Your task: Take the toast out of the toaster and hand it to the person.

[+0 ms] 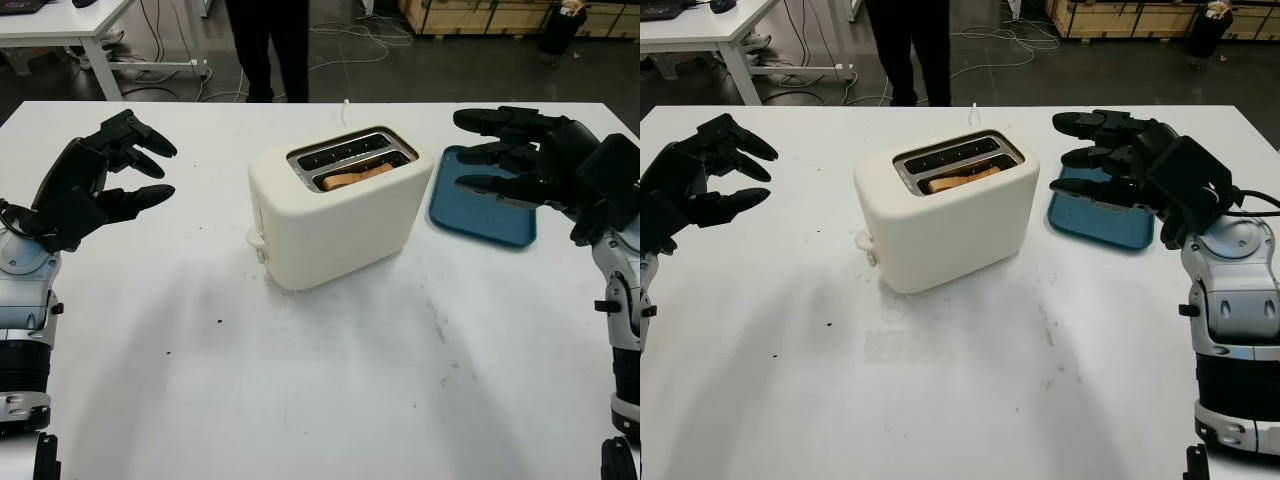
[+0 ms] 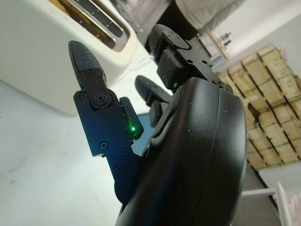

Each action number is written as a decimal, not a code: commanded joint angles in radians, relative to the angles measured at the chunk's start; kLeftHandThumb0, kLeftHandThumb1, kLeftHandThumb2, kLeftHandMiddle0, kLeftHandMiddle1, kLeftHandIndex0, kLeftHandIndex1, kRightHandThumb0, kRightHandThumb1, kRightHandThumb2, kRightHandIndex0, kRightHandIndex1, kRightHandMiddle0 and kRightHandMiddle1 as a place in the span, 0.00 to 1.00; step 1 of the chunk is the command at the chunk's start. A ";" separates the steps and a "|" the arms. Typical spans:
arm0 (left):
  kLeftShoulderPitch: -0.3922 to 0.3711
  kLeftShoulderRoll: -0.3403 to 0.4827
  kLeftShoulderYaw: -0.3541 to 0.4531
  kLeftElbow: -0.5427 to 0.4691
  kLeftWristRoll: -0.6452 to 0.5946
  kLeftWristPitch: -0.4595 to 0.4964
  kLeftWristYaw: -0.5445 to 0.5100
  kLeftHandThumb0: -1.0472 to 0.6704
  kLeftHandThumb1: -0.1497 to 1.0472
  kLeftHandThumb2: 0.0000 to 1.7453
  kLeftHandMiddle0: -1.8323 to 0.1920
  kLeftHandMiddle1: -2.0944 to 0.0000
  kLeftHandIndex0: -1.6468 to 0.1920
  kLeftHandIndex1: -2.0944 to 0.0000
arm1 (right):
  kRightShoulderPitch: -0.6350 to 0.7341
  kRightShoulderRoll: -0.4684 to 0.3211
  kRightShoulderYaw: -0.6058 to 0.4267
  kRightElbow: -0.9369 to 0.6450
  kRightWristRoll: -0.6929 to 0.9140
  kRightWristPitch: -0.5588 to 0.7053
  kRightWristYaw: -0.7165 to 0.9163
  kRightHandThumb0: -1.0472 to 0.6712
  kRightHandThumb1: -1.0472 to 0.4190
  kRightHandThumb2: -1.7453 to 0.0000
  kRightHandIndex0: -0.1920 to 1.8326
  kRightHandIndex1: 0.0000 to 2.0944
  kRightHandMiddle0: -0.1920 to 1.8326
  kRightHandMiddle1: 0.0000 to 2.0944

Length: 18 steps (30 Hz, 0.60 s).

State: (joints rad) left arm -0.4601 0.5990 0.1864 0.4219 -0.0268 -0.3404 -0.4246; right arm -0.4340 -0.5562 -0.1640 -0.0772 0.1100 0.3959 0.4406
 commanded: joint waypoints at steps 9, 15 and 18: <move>-0.079 0.010 -0.051 0.008 0.024 0.015 -0.042 0.00 0.89 0.07 0.78 0.29 0.75 0.36 | -0.050 0.025 0.029 0.051 -0.023 -0.050 -0.032 0.38 0.18 1.00 0.24 0.38 0.39 0.01; -0.038 0.026 -0.063 -0.094 0.063 0.087 -0.029 0.00 0.89 0.09 0.80 0.24 0.79 0.29 | -0.064 0.026 0.041 0.103 -0.046 -0.089 -0.035 0.39 0.18 1.00 0.25 0.38 0.40 0.01; -0.038 0.023 -0.063 -0.099 0.066 0.090 -0.025 0.00 0.89 0.10 0.80 0.23 0.80 0.27 | -0.068 0.034 0.042 0.119 -0.043 -0.095 -0.036 0.37 0.18 1.00 0.25 0.38 0.40 0.01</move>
State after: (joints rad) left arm -0.5028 0.6079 0.1301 0.3359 0.0334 -0.2593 -0.4567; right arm -0.4788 -0.5310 -0.1242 0.0317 0.0667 0.3231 0.4134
